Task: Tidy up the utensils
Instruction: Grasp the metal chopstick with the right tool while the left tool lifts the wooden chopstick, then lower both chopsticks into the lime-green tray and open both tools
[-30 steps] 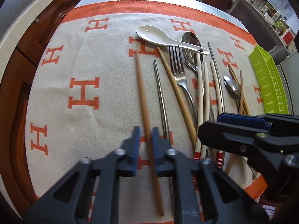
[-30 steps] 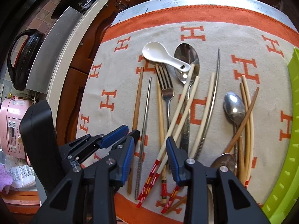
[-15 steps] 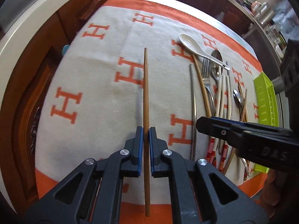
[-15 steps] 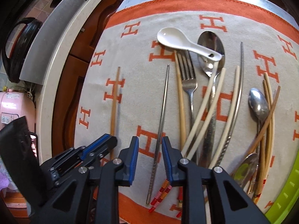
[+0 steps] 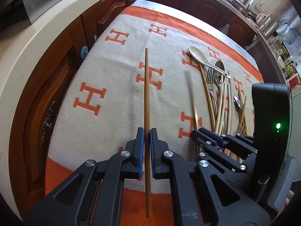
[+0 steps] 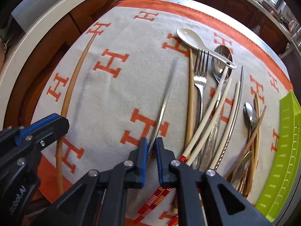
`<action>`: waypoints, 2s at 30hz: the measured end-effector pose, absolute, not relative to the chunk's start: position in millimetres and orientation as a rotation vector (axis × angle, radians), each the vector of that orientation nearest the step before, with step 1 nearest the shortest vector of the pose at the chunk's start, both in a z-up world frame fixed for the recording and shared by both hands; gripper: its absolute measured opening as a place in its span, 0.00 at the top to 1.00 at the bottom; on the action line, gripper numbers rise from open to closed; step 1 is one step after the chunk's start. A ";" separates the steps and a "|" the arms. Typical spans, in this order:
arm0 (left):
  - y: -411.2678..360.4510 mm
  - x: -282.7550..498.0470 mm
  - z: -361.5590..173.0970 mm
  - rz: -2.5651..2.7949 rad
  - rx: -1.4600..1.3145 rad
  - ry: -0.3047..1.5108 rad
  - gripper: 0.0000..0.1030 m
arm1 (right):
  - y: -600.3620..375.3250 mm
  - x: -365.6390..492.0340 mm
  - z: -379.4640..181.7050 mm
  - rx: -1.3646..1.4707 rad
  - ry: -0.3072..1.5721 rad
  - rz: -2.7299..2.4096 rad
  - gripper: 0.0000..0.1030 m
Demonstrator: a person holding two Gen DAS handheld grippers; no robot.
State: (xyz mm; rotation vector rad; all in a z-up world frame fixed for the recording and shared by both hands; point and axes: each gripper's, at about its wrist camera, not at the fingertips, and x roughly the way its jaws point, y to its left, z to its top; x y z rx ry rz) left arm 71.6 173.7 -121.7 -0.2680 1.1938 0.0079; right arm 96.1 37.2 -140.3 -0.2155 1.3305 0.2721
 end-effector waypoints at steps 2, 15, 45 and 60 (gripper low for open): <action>173.1 69.4 -119.1 0.008 -0.267 1.191 0.96 | 33.8 96.6 -140.9 -0.177 1.331 0.287 0.95; 133.6 56.3 -83.4 -0.092 -0.242 1.158 0.96 | -53.8 86.5 -81.0 0.237 1.300 0.439 0.95; -182.3 108.8 -91.0 -0.538 -0.100 1.267 0.96 | -326.4 67.3 -81.8 0.352 1.217 0.042 0.95; -183.5 116.4 -113.2 -0.549 -0.138 1.290 0.96 | -335.3 67.3 -89.8 0.352 1.249 -0.023 0.94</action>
